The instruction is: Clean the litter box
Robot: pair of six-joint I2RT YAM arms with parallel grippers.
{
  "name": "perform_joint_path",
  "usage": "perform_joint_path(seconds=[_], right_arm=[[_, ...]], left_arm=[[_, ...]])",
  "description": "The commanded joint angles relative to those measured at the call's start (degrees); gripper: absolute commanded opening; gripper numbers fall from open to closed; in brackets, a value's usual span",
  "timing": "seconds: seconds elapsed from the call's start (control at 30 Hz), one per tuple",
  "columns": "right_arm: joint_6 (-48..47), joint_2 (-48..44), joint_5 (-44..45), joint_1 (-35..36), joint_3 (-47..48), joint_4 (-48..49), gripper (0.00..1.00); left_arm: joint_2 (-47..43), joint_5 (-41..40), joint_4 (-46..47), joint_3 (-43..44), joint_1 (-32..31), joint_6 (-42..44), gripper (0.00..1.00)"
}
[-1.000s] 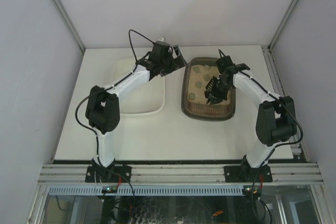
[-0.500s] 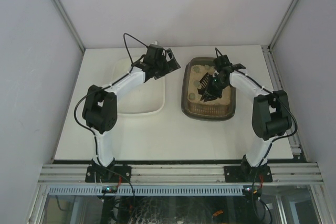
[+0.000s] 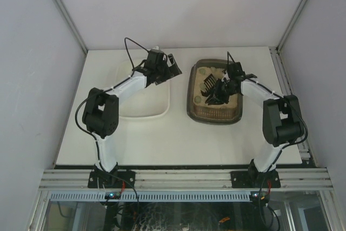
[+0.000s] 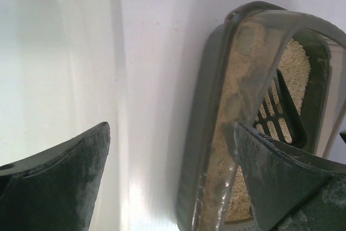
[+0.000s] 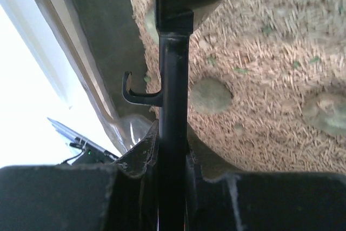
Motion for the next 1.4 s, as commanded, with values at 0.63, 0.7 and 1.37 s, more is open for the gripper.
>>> perform_joint_path(seconds=[0.63,0.7,1.37], right_arm=[[20.02,-30.49,-21.95,-10.18,-44.52,60.30,0.00],[22.21,-28.38,-24.70,-9.53,-46.10,65.21,0.00],[36.65,-21.27,-29.45,-12.34,-52.65,85.83,0.00]], left_arm=[[-17.45,-2.34,7.24,-15.65,3.23,11.88,1.00],[-18.79,-2.07,7.59,-17.05,3.24,12.22,0.99],[-20.05,-2.14,7.97,-19.75,3.24,13.47,0.98]])
